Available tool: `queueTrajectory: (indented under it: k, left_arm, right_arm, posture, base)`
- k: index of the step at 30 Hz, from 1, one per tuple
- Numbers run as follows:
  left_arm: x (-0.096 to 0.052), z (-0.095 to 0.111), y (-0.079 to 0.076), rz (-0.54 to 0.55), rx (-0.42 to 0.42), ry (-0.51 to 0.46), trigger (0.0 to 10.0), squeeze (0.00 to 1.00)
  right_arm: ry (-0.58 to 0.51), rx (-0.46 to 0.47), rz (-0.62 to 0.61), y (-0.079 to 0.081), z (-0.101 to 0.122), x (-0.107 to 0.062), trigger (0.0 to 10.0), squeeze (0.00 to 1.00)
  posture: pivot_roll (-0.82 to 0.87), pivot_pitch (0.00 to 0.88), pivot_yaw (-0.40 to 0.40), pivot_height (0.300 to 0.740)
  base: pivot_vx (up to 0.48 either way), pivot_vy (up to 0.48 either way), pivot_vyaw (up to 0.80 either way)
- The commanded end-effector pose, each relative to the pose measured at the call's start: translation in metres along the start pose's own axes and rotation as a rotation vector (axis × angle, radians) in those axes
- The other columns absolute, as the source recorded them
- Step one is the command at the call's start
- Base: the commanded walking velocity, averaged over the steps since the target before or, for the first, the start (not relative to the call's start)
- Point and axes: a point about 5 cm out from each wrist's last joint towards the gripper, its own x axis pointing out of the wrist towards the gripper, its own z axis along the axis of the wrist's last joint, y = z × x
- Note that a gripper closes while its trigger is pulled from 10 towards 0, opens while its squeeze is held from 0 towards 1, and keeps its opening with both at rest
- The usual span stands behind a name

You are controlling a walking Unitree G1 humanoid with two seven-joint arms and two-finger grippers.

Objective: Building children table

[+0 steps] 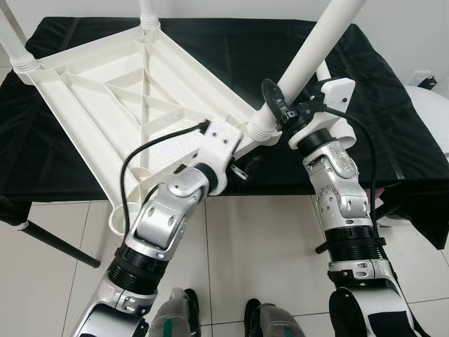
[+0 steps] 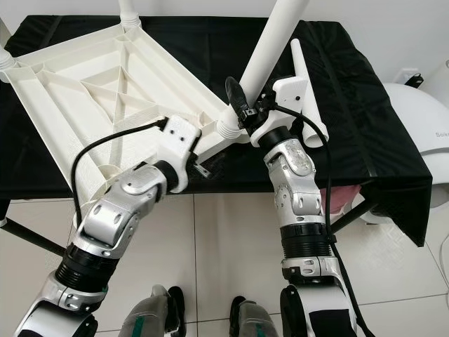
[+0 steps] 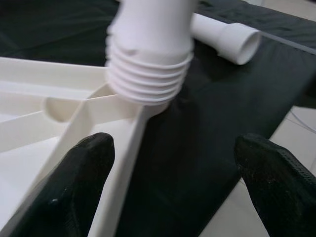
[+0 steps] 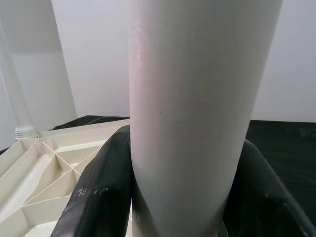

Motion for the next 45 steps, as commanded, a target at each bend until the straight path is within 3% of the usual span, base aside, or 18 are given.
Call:
queueTrajectory:
  k: [1,12,19,30,31,32,33,34,35,36,40,41,42,45]
  left_arm:
    - [0.005,-0.005,-0.004,-0.021,0.008,0.042,10.0,0.00]
    - [0.017,-0.013,0.017,0.046,0.001,0.130,10.0,0.00]
    - [0.019,-0.032,0.042,0.116,-0.012,0.213,10.0,0.00]
    - [0.027,-0.032,0.035,0.052,0.020,0.212,10.0,0.00]
    - [0.028,-0.031,0.033,0.042,0.025,0.207,7.4,0.00]
    - [0.029,-0.030,0.033,0.035,0.030,0.202,5.9,0.00]
    - [0.029,-0.030,0.033,0.035,0.030,0.202,5.9,0.00]
    - [0.030,-0.030,0.032,0.031,0.025,0.200,2.7,0.00]
    - [0.031,-0.030,0.032,0.029,0.024,0.197,1.8,0.00]
    - [0.031,-0.030,0.032,0.026,0.025,0.194,0.0,0.00]
    - [0.032,-0.030,0.032,0.017,0.030,0.193,0.0,0.00]
    - [0.032,-0.030,0.031,0.010,0.033,0.197,5.9,0.00]
    - [0.032,-0.030,0.031,0.002,0.036,0.202,10.0,0.00]
    - [0.032,-0.031,0.031,-0.002,0.037,0.208,10.0,0.00]
  right_arm:
    - [-0.034,-0.006,-0.003,-0.001,0.006,-0.001,10.0,0.00]
    - [-0.044,-0.012,-0.011,-0.001,0.008,-0.004,10.0,0.00]
    - [-0.050,-0.013,-0.009,0.000,0.011,-0.003,10.0,0.00]
    - [-0.049,-0.022,-0.019,-0.003,0.012,-0.004,10.0,0.00]
    - [-0.049,-0.022,-0.020,-0.003,0.012,-0.004,10.0,0.00]
    - [-0.048,-0.023,-0.021,-0.003,0.012,-0.004,10.0,0.00]
    - [-0.048,-0.023,-0.021,-0.003,0.012,-0.004,10.0,0.00]
    - [-0.048,-0.024,-0.023,-0.003,0.012,-0.005,10.0,0.00]
    - [-0.048,-0.025,-0.024,-0.003,0.013,-0.005,10.0,0.00]
    - [-0.048,-0.026,-0.025,-0.003,0.013,-0.005,10.0,0.00]
    - [-0.047,-0.030,-0.030,-0.004,0.013,-0.006,10.0,0.00]
    - [-0.046,-0.032,-0.032,-0.005,0.013,-0.006,10.0,0.00]
    - [-0.045,-0.035,-0.033,-0.006,0.013,-0.006,10.0,0.00]
    - [-0.044,-0.036,-0.034,-0.006,0.013,-0.007,10.0,0.00]
  posture:
    - [-0.05,0.150,-0.005,0.740]
    - [-0.06,0.148,0.006,0.740]
    - [-0.06,0.157,0.006,0.740]
    - [-0.07,0.163,0.013,0.740]
    - [-0.07,0.163,0.013,0.740]
    - [-0.08,0.164,0.016,0.740]
    - [-0.08,0.164,0.016,0.740]
    - [-0.08,0.163,0.017,0.740]
    - [-0.08,0.163,0.017,0.740]
    - [-0.08,0.163,0.017,0.740]
    - [-0.09,0.163,0.018,0.740]
    - [-0.09,0.163,0.019,0.740]
    - [-0.09,0.163,0.020,0.740]
    - [-0.09,0.162,0.020,0.740]
  base:
    - [0.000,0.000,0.00]
    - [0.000,0.000,0.00]
    - [0.000,0.000,0.00]
    - [0.000,0.000,0.00]
    - [0.000,0.000,0.00]
    - [0.000,0.000,0.00]
    - [0.000,0.000,0.00]
    - [0.000,0.000,0.00]
    - [0.000,0.000,0.00]
    - [0.000,0.000,0.00]
    - [0.000,0.000,0.00]
    - [0.000,0.000,0.00]
    - [0.000,0.000,0.00]
    - [0.000,0.000,0.00]
